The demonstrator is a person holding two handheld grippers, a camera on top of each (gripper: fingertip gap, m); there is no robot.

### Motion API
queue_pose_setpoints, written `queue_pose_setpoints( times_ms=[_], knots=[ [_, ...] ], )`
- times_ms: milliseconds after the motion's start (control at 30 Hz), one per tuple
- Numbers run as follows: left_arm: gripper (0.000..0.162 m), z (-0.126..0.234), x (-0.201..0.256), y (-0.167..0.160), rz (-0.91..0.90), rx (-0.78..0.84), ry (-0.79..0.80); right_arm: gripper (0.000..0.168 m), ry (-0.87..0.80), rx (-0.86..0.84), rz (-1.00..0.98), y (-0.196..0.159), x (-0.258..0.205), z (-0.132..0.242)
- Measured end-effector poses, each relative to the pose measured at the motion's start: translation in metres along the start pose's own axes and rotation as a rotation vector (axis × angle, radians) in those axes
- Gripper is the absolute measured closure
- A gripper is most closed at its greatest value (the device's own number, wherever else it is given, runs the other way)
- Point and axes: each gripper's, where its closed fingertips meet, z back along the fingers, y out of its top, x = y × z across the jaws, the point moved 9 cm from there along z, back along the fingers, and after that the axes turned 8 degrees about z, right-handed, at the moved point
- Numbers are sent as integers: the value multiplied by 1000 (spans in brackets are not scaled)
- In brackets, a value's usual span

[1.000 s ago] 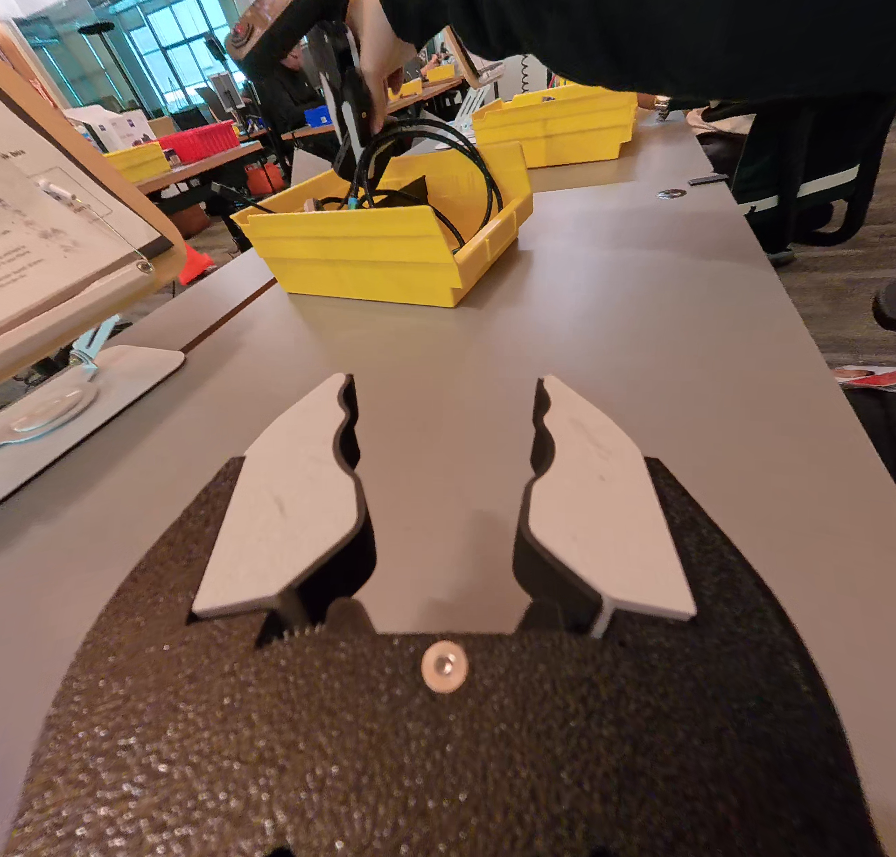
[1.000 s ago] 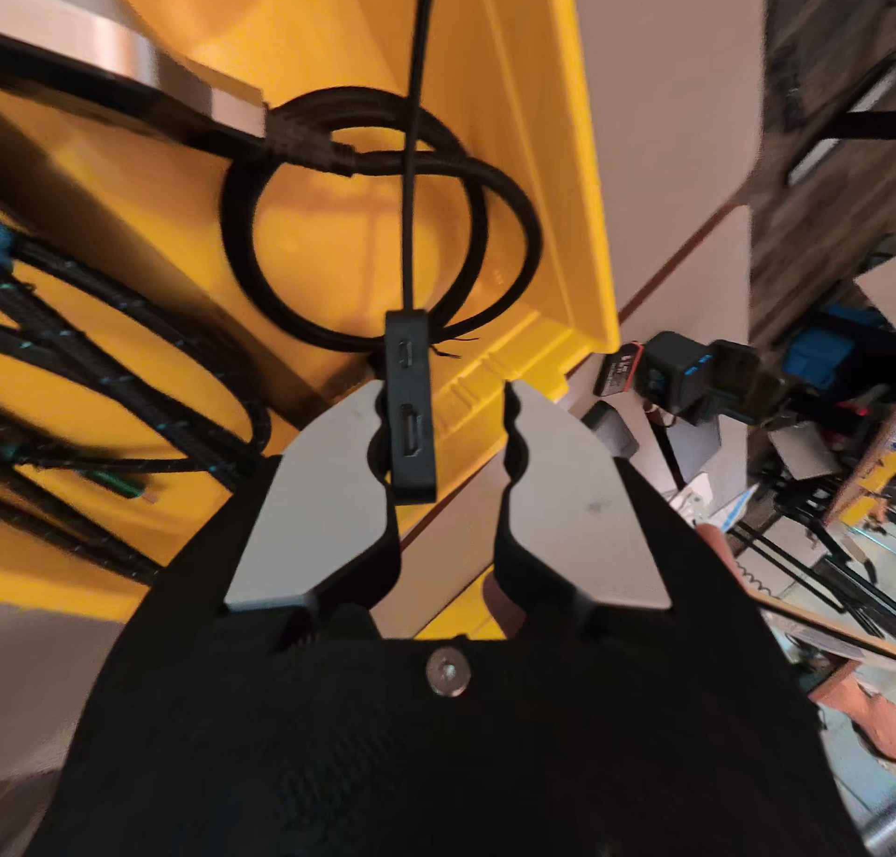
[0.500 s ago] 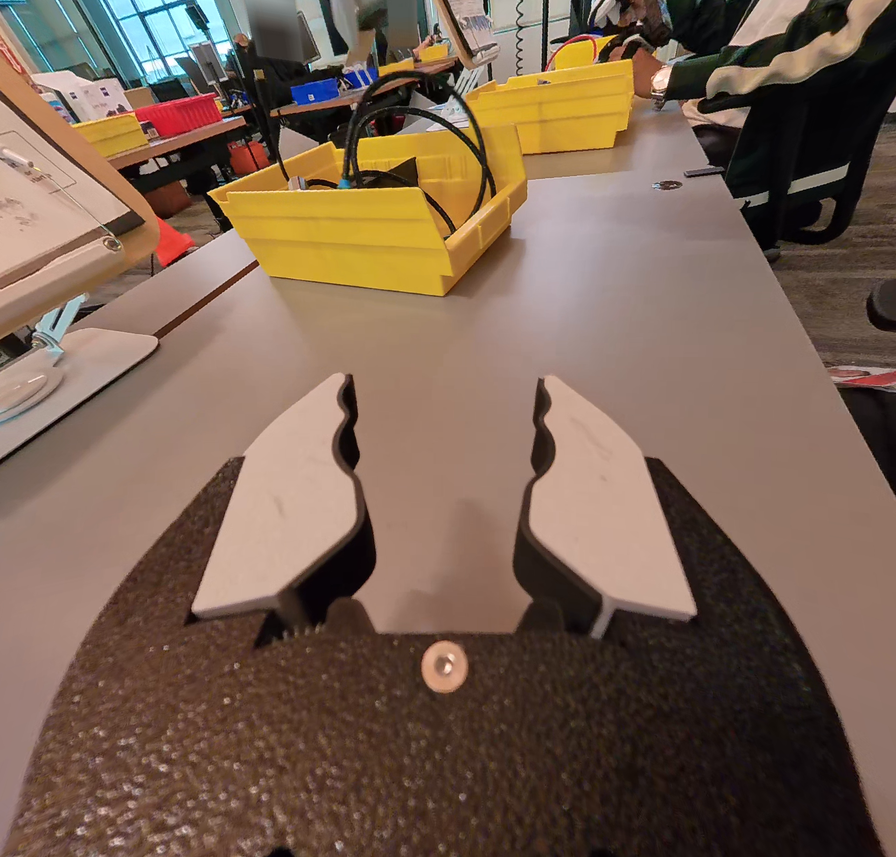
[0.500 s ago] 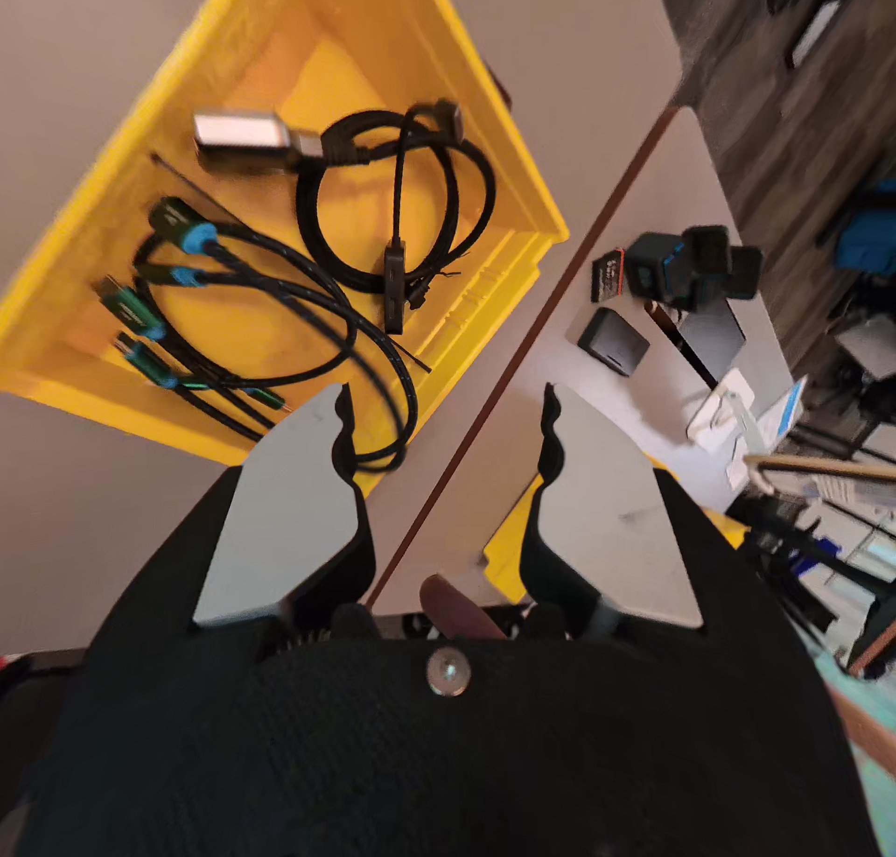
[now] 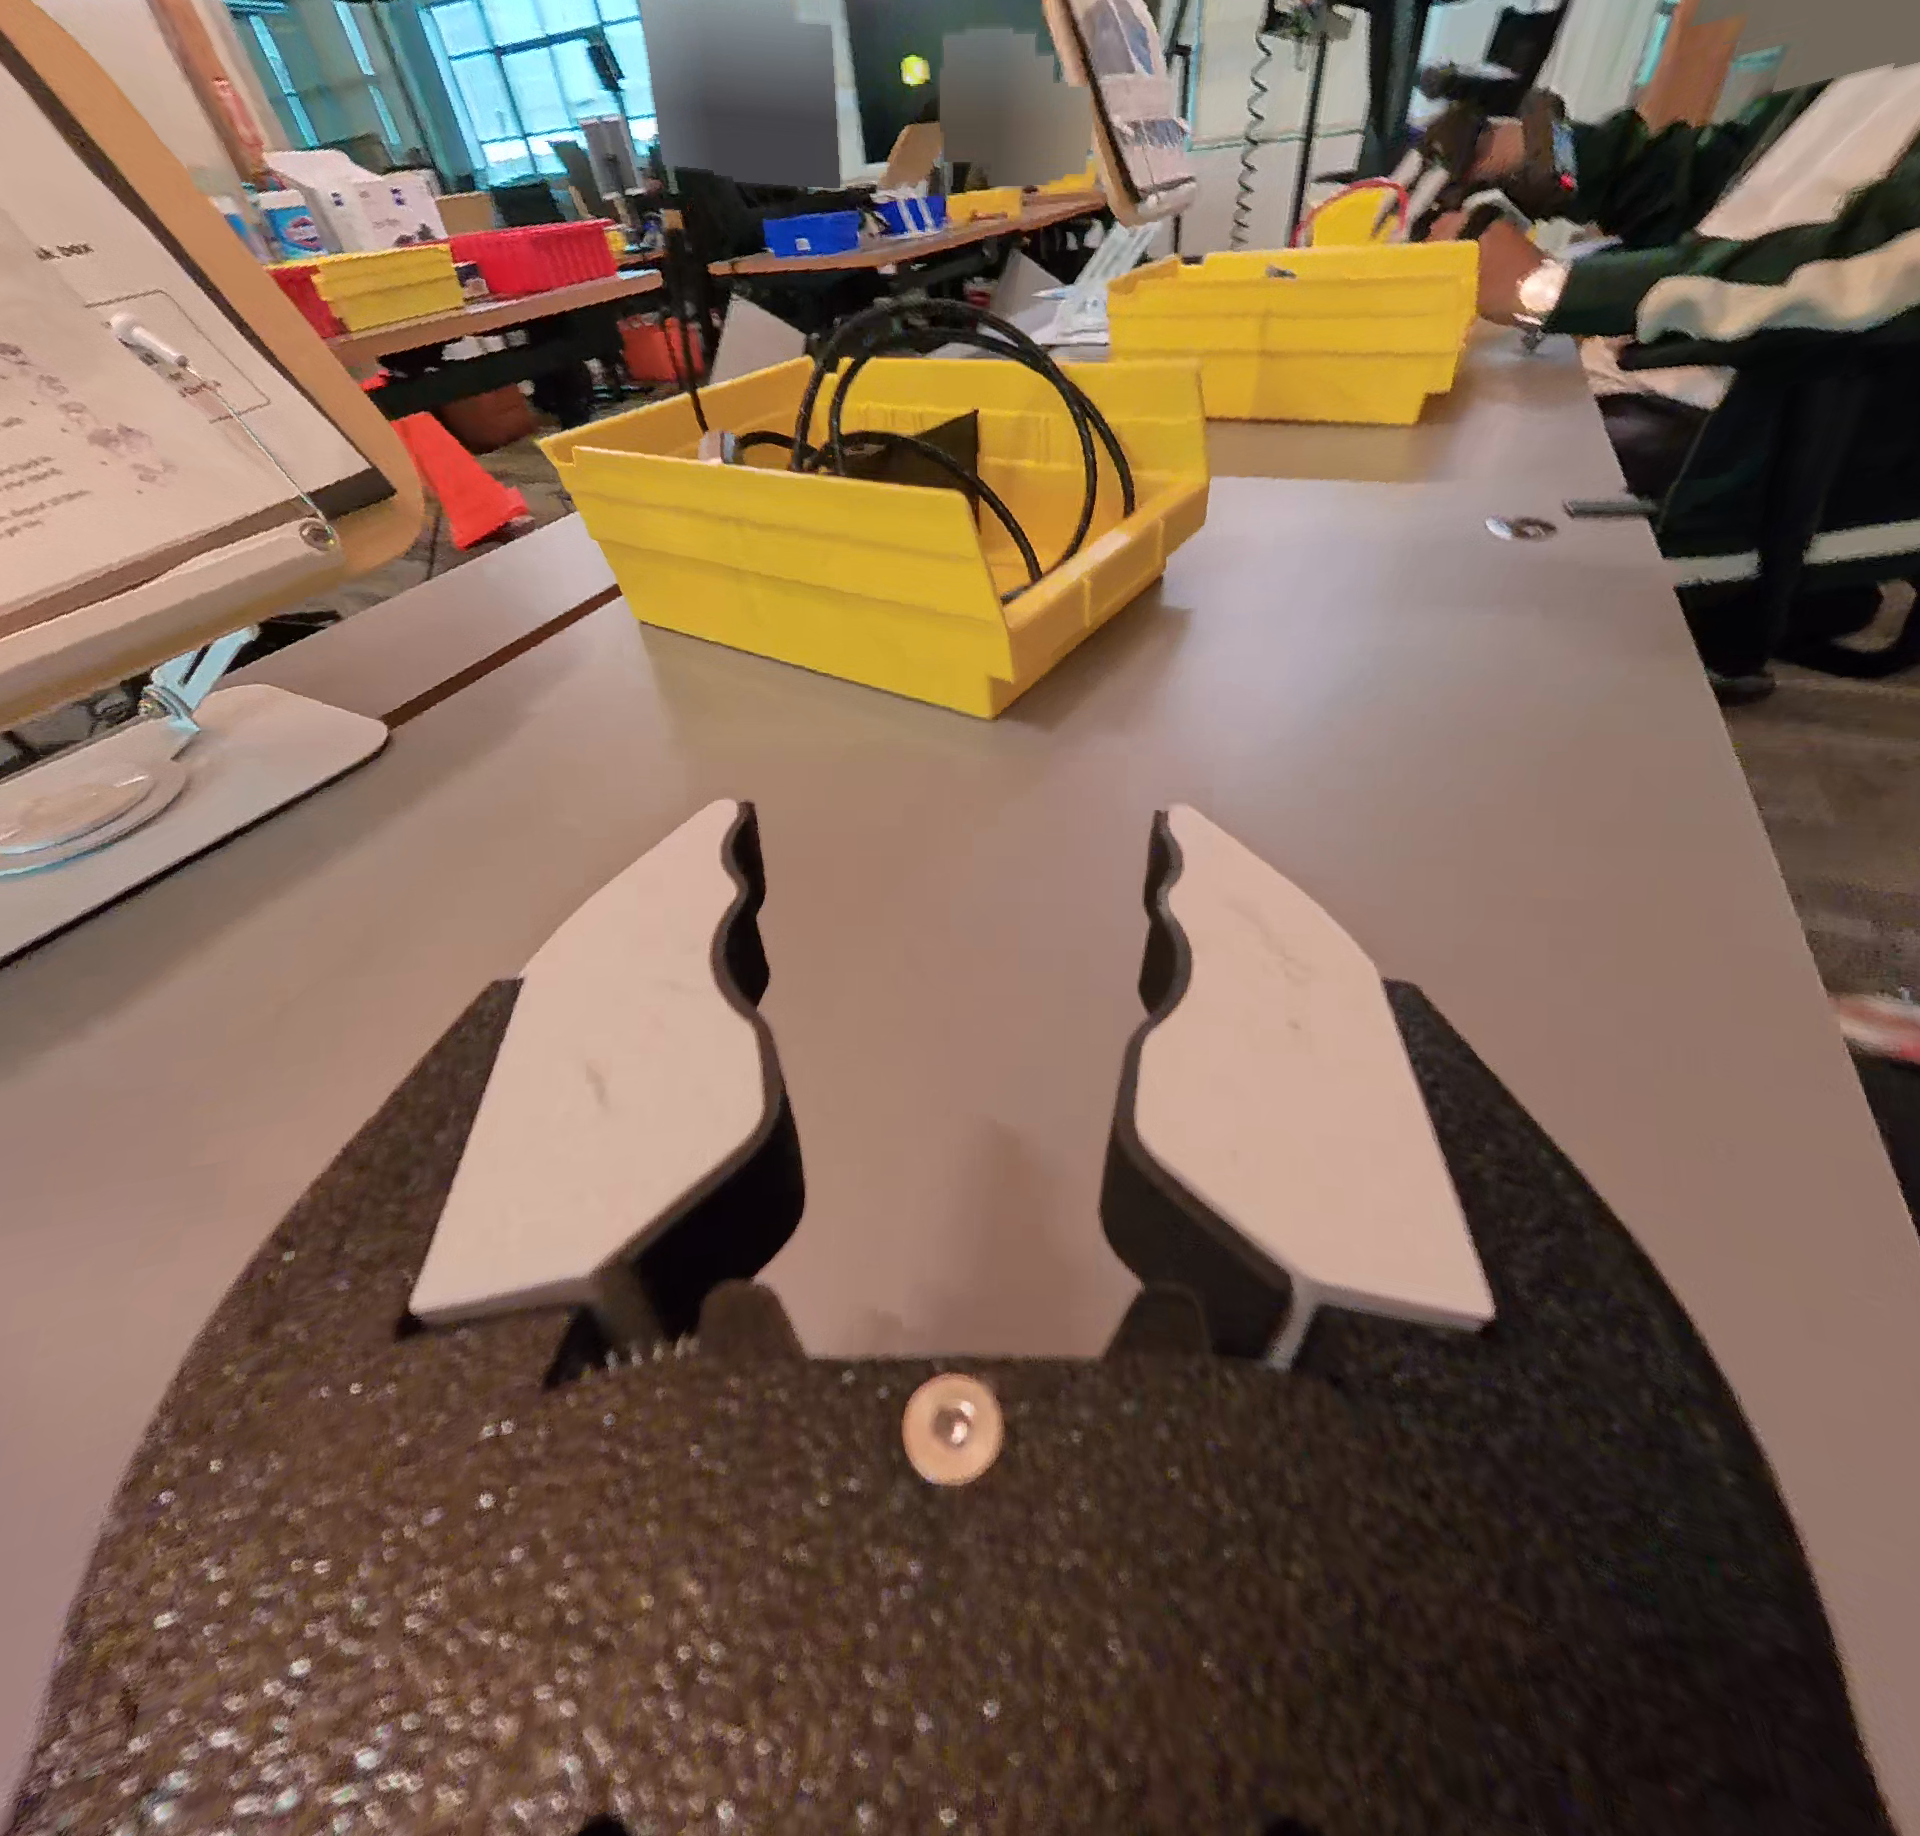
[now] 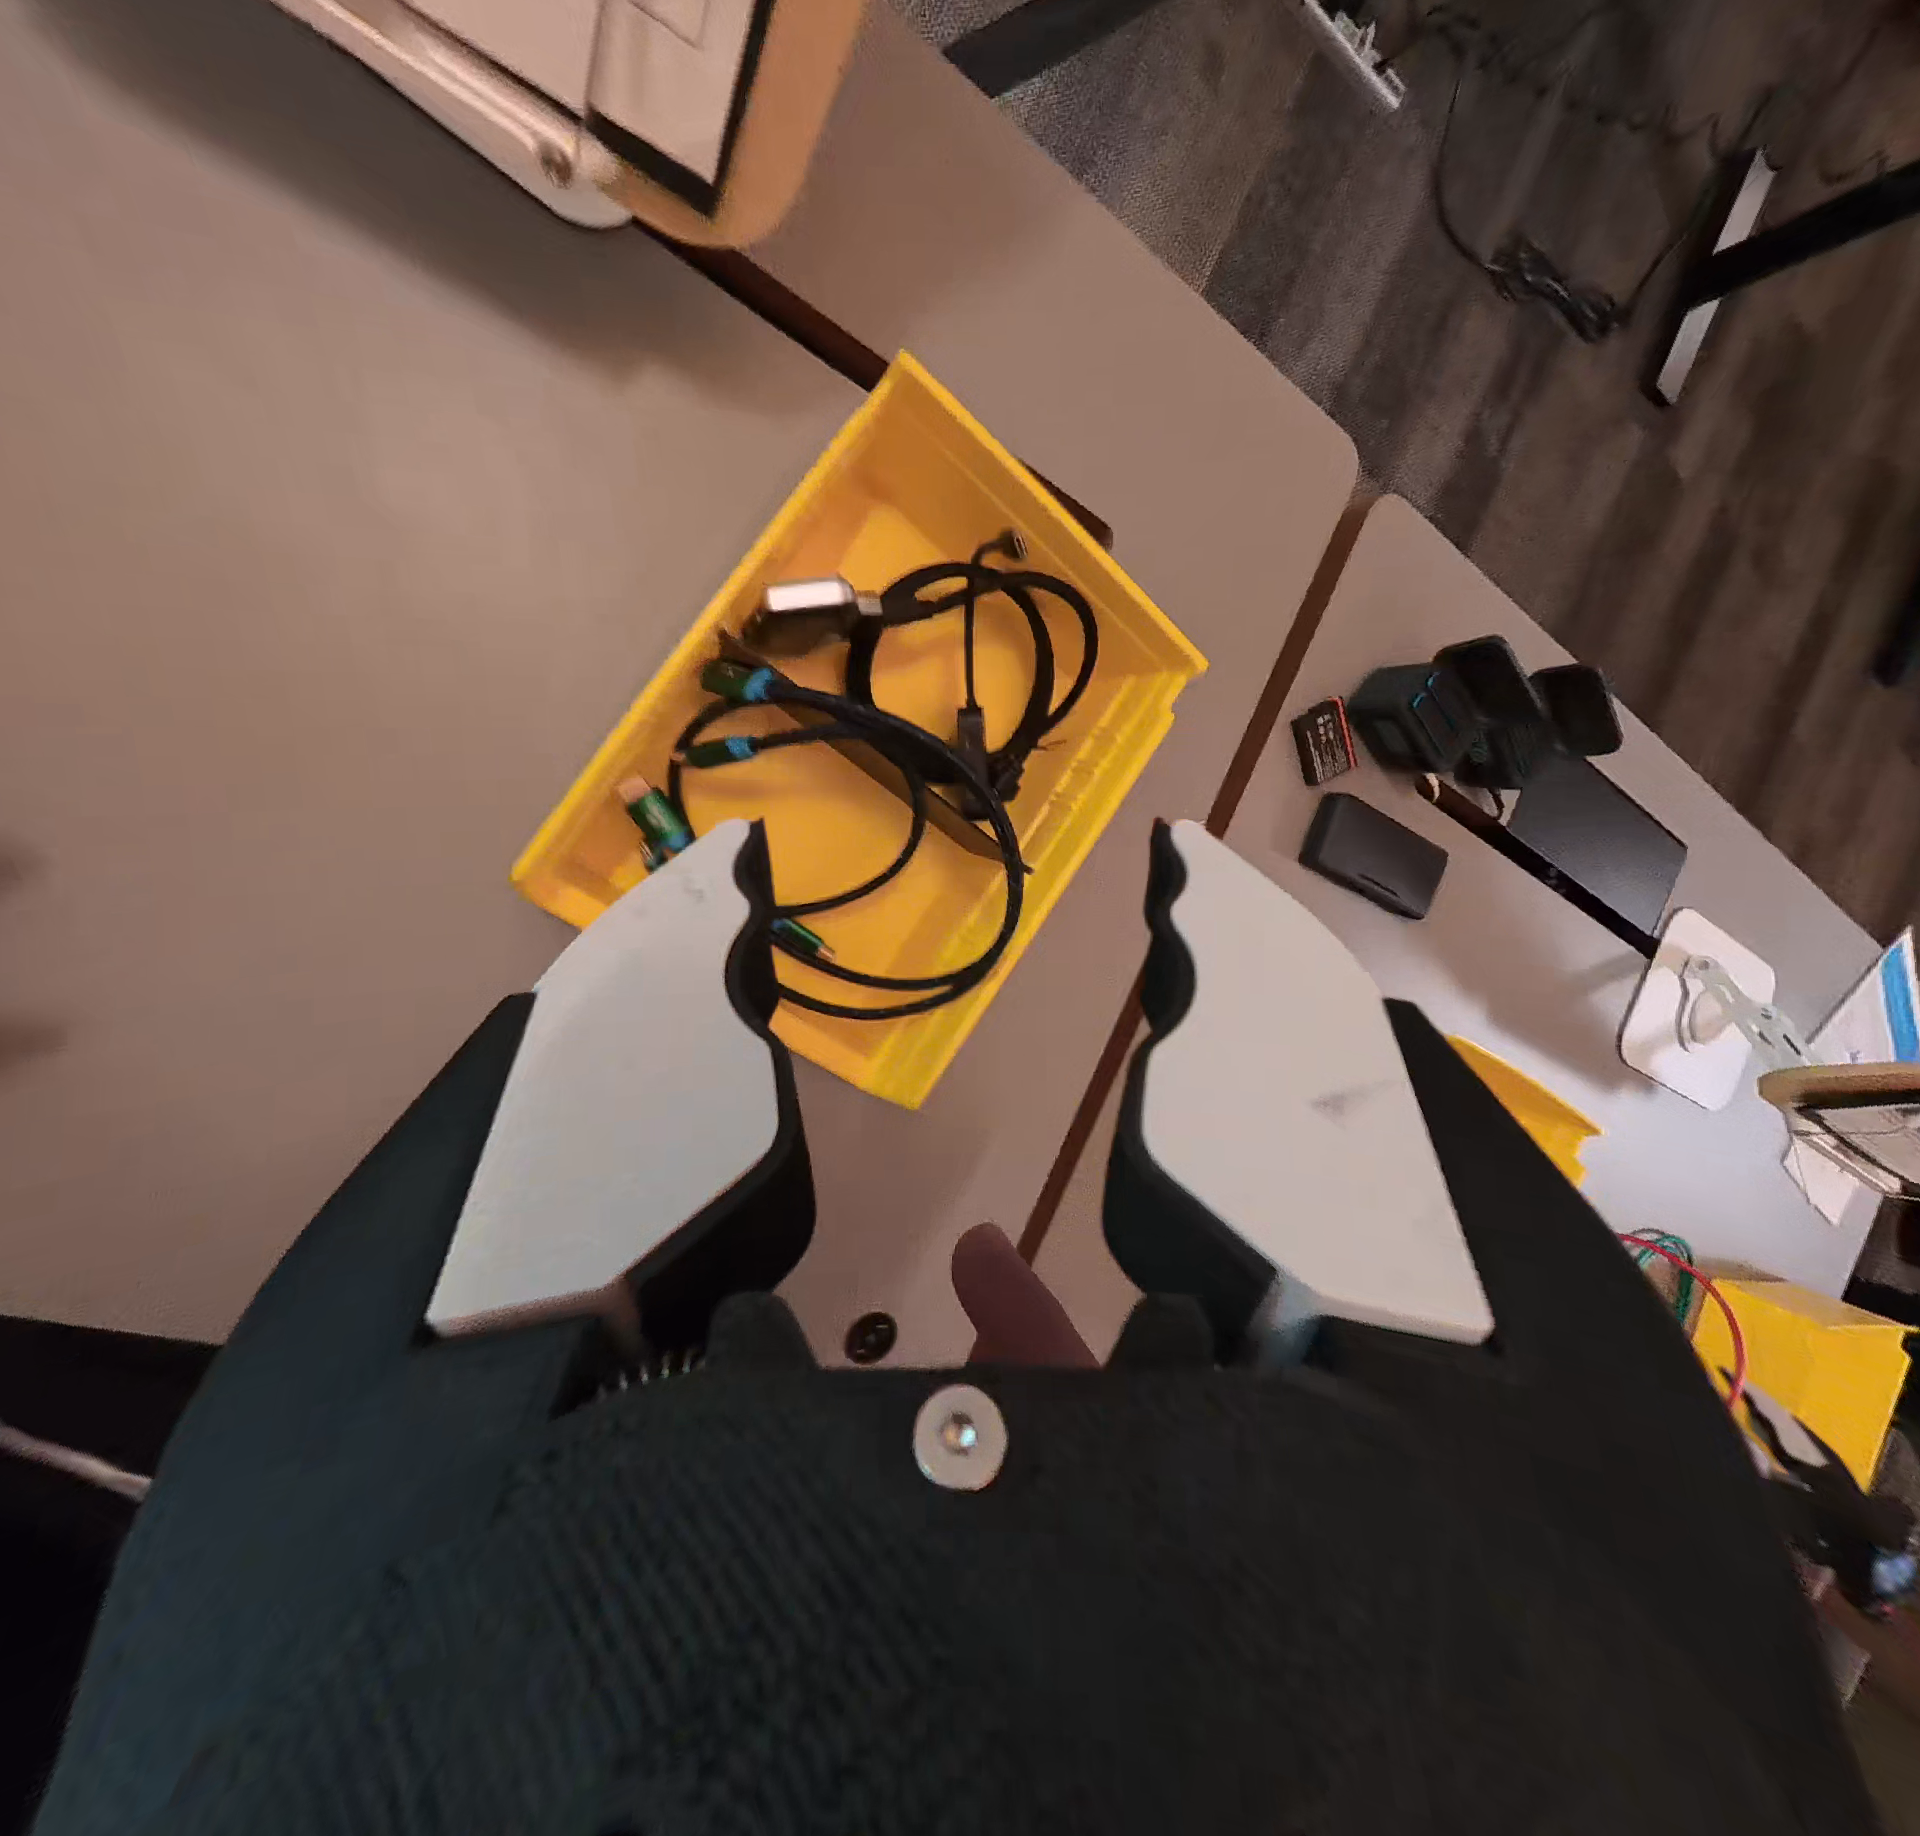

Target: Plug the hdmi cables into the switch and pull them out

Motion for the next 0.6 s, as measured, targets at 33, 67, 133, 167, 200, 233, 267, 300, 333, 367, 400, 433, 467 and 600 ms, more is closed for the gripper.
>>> queue_pose_setpoints(
  times_ms=[33, 67, 133, 167, 200, 233, 267, 300, 333, 367, 400, 433, 467, 600],
  knots=[
    [92, -10, 5, 4, 18, 10, 20, 99, 5, 6, 18, -13, -1, -2],
    [91, -23, 10, 9, 39, 11, 34, 98, 9, 17, 43, -26, -4, -4],
    [81, -54, 20, 21, 86, -32, 48, 97, -52, 68, 62, -55, -12, -7],
    [77, -71, 23, 26, 104, -61, 64, 94, -102, 124, 39, -70, -17, -8],
    [73, -90, 24, 32, 125, -84, 84, 89, -145, 194, -3, -86, -26, -9],
    [67, -110, 22, 38, 156, -98, 108, 87, -167, 272, -37, -102, -38, -11],
    [65, -129, 19, 43, 190, -116, 143, 87, -165, 340, -68, -120, -53, -15],
    [64, -147, 14, 48, 223, -139, 183, 86, -146, 402, -83, -139, -71, -21],
    [64, -165, 9, 52, 249, -163, 224, 87, -128, 453, -105, -158, -89, -28],
    [63, -183, 3, 55, 269, -187, 262, 87, -127, 501, -150, -178, -106, -37],
    [61, -199, -3, 55, 286, -211, 296, 86, -131, 552, -198, -197, -122, -47],
    [62, -214, -10, 54, 298, -236, 331, 85, -129, 594, -238, -215, -137, -57],
    [62, -227, -16, 51, 311, -265, 362, 85, -135, 624, -267, -231, -150, -67],
    [61, -266, -27, 30, 340, -407, 388, 80, -169, 601, -356, -263, -159, -86]
  ],
)
